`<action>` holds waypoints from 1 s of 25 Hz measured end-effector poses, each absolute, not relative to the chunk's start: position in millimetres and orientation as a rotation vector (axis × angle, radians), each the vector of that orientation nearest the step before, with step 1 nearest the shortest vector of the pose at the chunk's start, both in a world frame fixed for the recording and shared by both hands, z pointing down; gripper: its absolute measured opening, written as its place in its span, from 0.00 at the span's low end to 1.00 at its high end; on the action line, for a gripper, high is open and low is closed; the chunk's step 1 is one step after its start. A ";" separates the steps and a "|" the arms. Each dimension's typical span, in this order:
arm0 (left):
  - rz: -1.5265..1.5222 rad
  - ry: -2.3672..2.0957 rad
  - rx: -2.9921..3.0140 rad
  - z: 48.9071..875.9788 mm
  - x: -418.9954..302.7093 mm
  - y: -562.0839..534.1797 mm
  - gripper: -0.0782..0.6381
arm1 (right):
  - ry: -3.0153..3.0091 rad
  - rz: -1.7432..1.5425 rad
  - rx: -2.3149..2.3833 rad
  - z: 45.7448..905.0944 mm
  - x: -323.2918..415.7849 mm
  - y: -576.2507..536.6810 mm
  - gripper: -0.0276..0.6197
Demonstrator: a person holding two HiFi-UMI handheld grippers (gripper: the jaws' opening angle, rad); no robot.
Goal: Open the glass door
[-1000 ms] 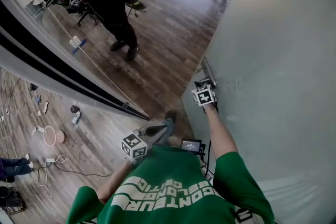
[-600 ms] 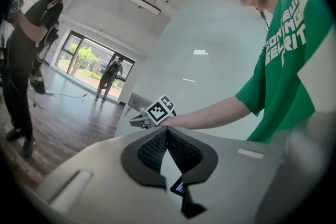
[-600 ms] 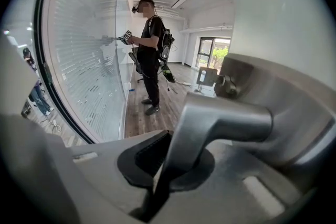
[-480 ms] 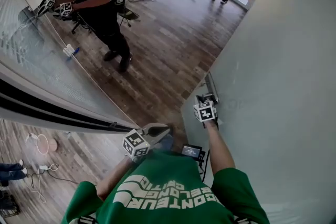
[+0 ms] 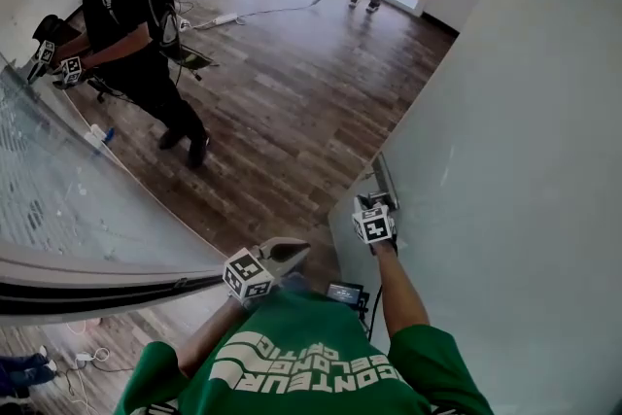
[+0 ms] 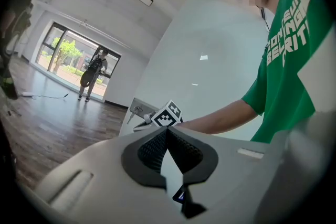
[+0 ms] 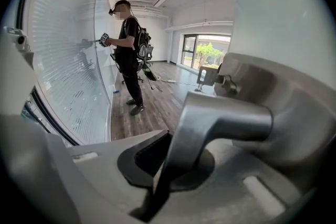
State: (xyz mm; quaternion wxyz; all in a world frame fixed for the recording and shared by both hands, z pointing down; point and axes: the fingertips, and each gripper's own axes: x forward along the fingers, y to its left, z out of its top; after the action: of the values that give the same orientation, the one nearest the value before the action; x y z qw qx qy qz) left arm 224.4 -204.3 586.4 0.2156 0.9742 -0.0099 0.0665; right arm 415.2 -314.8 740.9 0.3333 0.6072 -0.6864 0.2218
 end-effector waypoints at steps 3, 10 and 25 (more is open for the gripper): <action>0.186 0.018 2.701 588.9 244.2 -209.1 0.12 | -1.771 0.600 1.616 742.9 443.4 -314.7 0.03; 0.192 0.079 2.694 598.2 279.9 -223.3 0.12 | -1.709 0.655 1.700 753.4 503.1 -303.3 0.03; 0.229 0.125 2.709 642.5 326.9 -245.6 0.12 | -1.595 0.704 1.860 791.6 611.1 -283.4 0.03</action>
State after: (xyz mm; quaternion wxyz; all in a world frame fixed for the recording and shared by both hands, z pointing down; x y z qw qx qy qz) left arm 326.9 -245.6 642.5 0.2086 0.9735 0.0448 0.0824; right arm 611.1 -283.4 791.6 0.2916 0.6980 -0.5983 0.2642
